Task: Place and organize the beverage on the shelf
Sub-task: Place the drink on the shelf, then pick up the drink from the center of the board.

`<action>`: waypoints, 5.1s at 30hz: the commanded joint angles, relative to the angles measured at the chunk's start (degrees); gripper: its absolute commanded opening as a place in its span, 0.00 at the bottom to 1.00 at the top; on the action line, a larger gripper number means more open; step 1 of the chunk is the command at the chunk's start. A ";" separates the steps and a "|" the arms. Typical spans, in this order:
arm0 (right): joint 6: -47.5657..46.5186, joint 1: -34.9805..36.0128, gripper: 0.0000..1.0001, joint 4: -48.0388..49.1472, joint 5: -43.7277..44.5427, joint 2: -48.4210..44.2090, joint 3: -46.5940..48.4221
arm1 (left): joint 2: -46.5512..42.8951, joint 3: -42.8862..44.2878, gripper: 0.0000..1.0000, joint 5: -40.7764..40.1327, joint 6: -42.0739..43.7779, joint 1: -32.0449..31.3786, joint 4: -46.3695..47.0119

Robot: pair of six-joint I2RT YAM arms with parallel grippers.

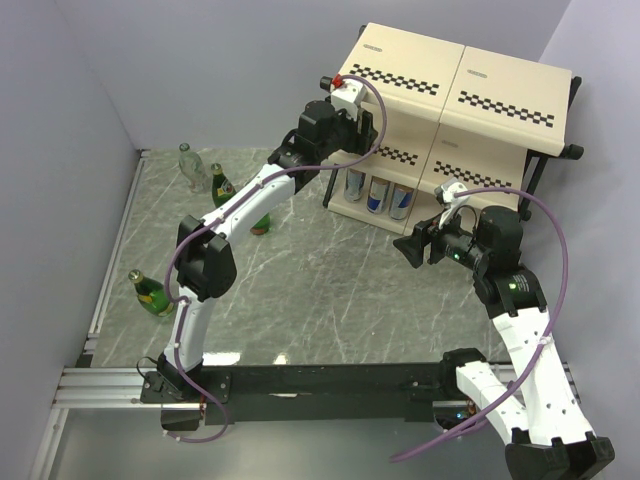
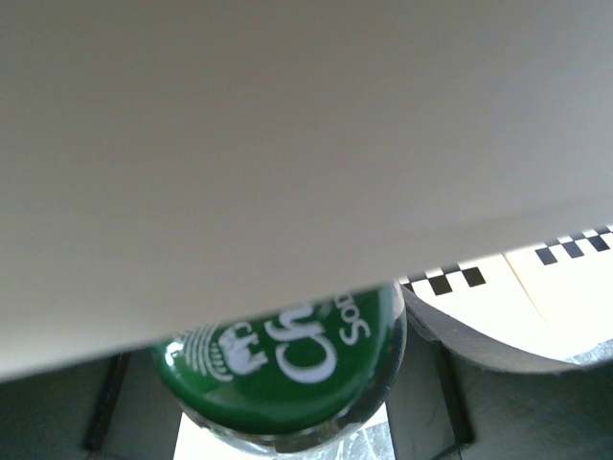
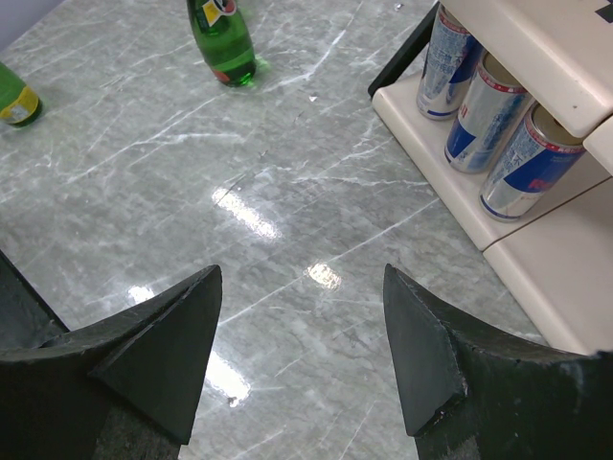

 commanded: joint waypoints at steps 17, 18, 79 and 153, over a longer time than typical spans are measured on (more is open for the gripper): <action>-0.51 -0.35 0.75 1.31 0.67 -0.19 -0.17 | -3.18 2.20 0.73 -0.59 -1.17 -0.16 8.70; -0.51 -0.35 0.75 1.31 0.67 -0.28 -0.17 | -3.18 2.20 0.73 -0.59 -1.09 -0.16 8.78; -0.59 -0.35 0.75 1.40 1.20 -0.11 -0.17 | -2.21 1.49 0.76 -1.73 -1.96 -0.69 11.86; -6.57 -0.08 0.48 -1.23 -8.74 2.09 -0.17 | -5.03 -10.81 0.66 -9.29 -13.31 43.26 -14.68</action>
